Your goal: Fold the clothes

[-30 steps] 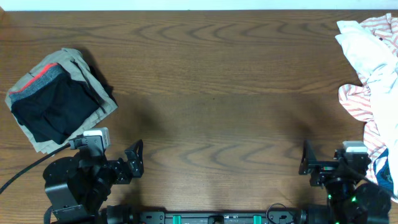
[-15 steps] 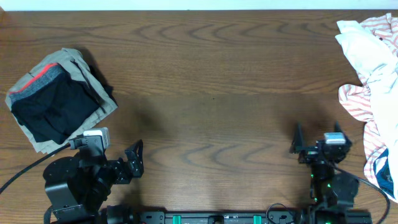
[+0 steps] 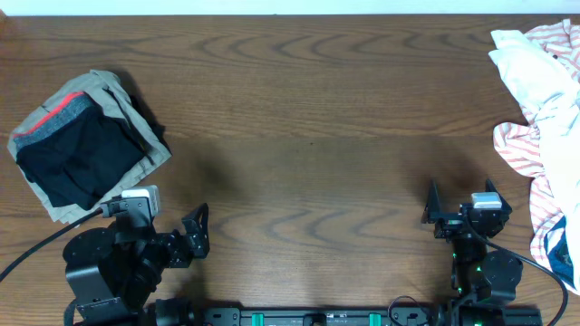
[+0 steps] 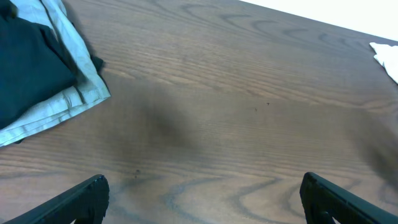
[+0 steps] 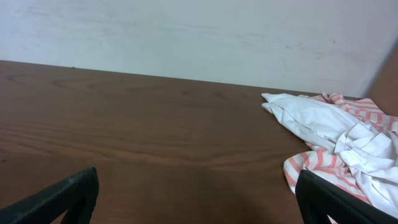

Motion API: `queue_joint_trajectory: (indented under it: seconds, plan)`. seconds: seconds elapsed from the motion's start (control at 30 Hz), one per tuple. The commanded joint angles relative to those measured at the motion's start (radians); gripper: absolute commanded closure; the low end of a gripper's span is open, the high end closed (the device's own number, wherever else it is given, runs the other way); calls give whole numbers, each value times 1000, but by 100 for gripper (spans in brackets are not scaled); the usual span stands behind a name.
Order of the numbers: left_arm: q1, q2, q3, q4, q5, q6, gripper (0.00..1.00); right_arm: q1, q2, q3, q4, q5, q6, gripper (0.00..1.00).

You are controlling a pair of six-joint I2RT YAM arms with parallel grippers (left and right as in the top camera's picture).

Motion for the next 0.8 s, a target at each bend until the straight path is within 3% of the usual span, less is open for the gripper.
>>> queue_joint_trajectory:
  seconds: [0.0,0.33,0.5,0.57,0.77]
  plan:
    - [-4,-3,-3,1,-5,13,2,4,0,0,-6,2,-13,1]
    - [-10,-16,-5,1,-5,13,2,4,0,0,-6,2,-13,1]
    - [-43,-130,-113,15,-121,40,2,4,0,0,-6,2,-13,1]
    - [-56,-179,-181,57,-156,40,2,4,0,0,-6,2,-13,1]
    - [-129,-388,-500,373,-292,40,2,4,0,0,-6,2,-13,1]
